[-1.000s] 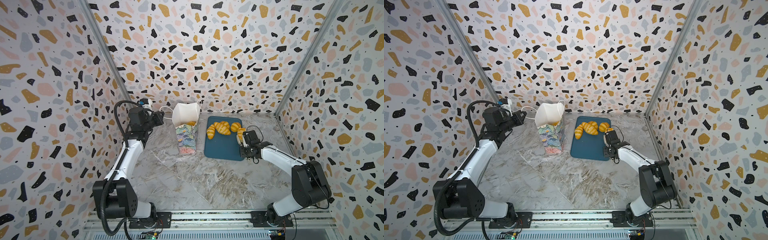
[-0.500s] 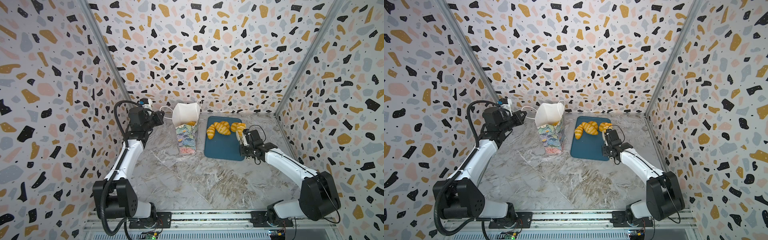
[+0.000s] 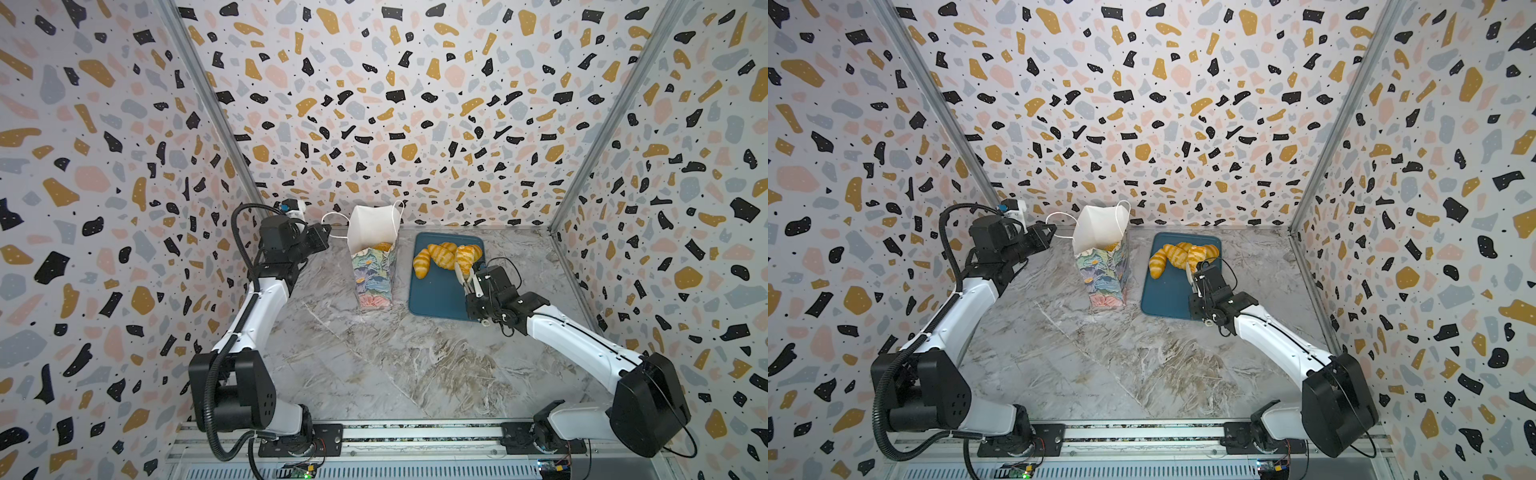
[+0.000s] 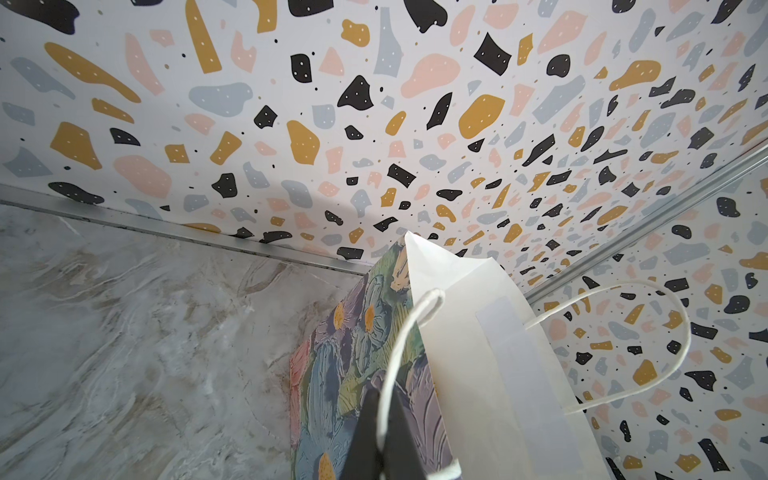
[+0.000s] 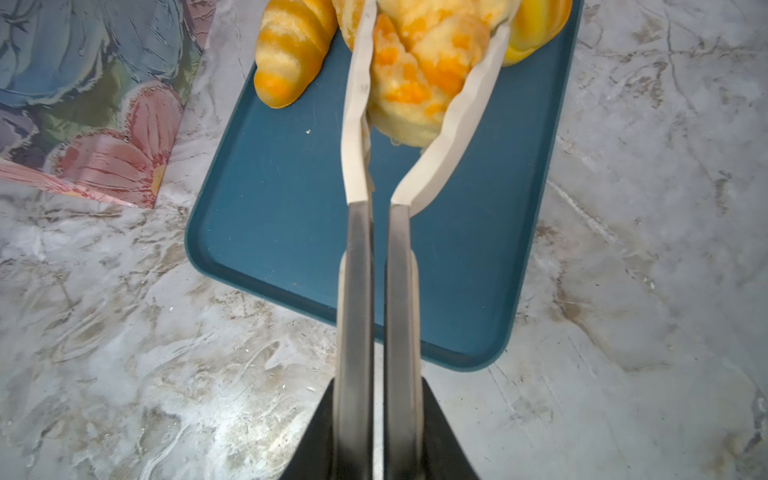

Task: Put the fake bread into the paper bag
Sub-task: 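Close the tongs on the braided cheese bun and lift it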

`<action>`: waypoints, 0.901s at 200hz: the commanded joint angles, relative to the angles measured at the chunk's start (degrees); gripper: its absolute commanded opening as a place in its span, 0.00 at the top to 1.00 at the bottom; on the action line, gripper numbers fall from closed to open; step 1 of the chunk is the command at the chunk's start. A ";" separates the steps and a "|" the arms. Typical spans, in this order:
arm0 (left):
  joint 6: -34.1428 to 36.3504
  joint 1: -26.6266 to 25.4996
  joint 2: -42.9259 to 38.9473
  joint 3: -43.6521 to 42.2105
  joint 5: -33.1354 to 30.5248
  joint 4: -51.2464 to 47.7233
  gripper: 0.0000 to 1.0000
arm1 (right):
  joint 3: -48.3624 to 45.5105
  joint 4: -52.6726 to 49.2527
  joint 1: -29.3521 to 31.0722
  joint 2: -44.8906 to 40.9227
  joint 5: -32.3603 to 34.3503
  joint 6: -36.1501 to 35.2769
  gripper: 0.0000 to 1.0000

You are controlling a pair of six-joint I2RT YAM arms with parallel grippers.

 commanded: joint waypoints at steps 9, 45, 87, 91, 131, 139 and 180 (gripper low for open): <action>1.12 -0.15 -0.31 -0.97 -0.14 2.39 1.00 | -0.87 4.05 1.40 -3.69 -0.23 0.67 0.75; 1.95 -0.15 -1.95 -1.07 0.09 2.57 1.00 | -3.45 7.71 2.79 -6.54 -0.32 0.74 0.75; 3.27 -0.15 -2.01 -0.20 0.19 1.28 1.00 | -3.73 7.89 3.32 -9.07 0.12 2.05 0.75; 3.23 -0.15 -2.12 -0.41 0.02 1.43 1.00 | -3.82 7.88 3.29 -9.29 0.07 2.07 0.75; 3.46 -0.15 -1.81 -0.79 -0.59 1.45 1.00 | -4.08 6.85 3.54 -11.37 -0.80 2.16 0.75; 3.45 -0.15 -1.86 -0.79 -0.41 1.46 1.00 | -4.21 6.82 3.71 -11.86 -0.89 2.26 0.75; 3.35 -0.15 -2.42 -0.88 -0.42 1.74 1.00 | -3.57 6.95 3.92 -14.49 -1.77 2.86 0.75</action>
